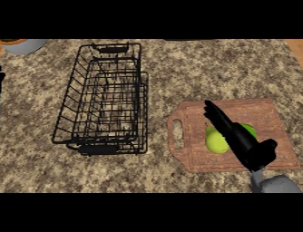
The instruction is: Pick the pear from the cutting board and place it in the tiered basket
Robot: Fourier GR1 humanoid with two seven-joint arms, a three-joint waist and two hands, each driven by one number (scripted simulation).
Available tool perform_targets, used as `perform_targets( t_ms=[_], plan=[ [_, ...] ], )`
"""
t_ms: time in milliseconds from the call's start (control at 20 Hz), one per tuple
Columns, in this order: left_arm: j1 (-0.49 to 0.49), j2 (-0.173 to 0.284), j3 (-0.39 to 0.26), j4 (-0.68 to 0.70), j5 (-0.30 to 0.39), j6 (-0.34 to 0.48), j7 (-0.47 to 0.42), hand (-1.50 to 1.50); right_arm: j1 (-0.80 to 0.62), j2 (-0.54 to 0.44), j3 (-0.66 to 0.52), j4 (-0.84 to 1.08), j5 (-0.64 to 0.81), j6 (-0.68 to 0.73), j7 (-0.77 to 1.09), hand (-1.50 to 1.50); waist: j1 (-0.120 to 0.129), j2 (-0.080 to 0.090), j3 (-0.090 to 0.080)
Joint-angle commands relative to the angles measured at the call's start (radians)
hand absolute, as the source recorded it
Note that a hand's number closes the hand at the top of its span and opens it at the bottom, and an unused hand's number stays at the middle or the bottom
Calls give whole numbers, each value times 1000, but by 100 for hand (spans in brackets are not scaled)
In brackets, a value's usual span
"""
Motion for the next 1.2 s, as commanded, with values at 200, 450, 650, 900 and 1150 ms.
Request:
perform_targets(
  t_ms=[200,450,650,900,1150],
  plan=[
    [49,-150,-72,57,153,-145,-32,0,-211,94,36,-65,-17,-1,162,150,48,-6,-30],
    [84,-188,-93,44,225,-182,26,0,-90,32,-18,91,302,-391,326,-150,15,-10,-33],
    [124,-166,-67,16,270,-251,33,0,-174,28,61,34,484,-455,406,-150,43,-12,-28],
    [155,-181,-66,52,273,-293,-35,0,-323,-124,126,-4,596,-256,593,-150,50,-13,-30],
    [84,-187,-74,57,256,-274,9,0,-479,-242,222,-38,578,103,808,-150,52,-14,-33]
  ],
)
